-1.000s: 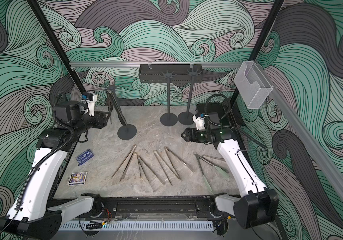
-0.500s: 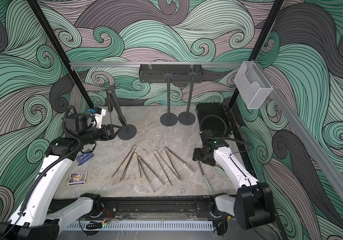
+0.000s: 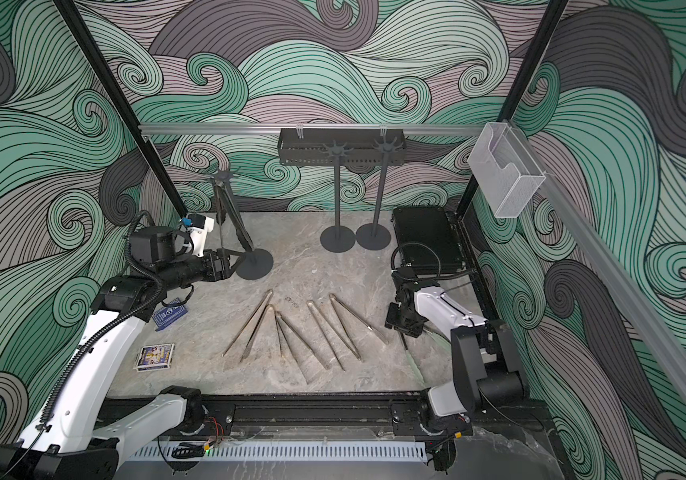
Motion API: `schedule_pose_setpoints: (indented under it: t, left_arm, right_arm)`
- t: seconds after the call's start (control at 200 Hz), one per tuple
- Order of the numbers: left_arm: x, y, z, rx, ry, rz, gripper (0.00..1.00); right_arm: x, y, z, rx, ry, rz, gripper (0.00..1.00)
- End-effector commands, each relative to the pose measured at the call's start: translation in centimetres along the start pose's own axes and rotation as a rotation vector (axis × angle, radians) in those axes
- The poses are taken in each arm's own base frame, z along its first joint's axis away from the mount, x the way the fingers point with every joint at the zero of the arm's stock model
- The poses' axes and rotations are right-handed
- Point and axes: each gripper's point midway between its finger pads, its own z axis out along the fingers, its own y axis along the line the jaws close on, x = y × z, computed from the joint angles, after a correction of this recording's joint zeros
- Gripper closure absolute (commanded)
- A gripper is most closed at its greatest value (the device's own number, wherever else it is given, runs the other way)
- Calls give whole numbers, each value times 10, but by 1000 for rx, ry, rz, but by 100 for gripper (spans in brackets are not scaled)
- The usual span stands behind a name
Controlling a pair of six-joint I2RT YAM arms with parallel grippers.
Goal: Hang food tongs on kitchen utensil racks
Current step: Pick up the food tongs from the center of the board.
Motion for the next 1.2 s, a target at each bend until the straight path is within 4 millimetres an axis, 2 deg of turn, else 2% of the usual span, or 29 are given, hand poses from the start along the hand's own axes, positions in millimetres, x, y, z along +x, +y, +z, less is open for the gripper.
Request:
schedule_pose_setpoints:
  t: [0.0, 0.255, 0.415, 0.615, 0.745, 0.921, 1.001, 1.126, 1.196]
  left_arm:
    - [-11, -13, -11, 32, -35, 42, 38]
    - [-12, -14, -12, 35, -36, 46, 38]
    - [-12, -16, -14, 37, -37, 52, 38]
    - [-12, -17, -15, 43, -36, 54, 38]
    - [-12, -16, -15, 41, -36, 56, 38]
    - [-11, -15, -14, 38, -30, 60, 38]
    - [-10, -15, -14, 34, -26, 63, 38]
    - [-10, -15, -15, 30, -26, 70, 38]
    - [-11, -16, -16, 35, -27, 77, 38]
  right_arm:
    - [2, -6, 9, 29, 5, 22, 50]
    - [10, -11, 23, 50, 36, 34, 60]
    - [12, -12, 24, 61, 36, 26, 67]
    - [10, -11, 21, 54, 31, 8, 62]
    - [6, -4, 18, 32, 30, -8, 76]
    - [3, 3, 24, 27, 50, -24, 88]
    - [0, 6, 23, 27, 47, -36, 100]
    - [-9, 14, 15, 11, 28, -78, 100]
    - [-16, 20, 0, 3, 8, -125, 100]
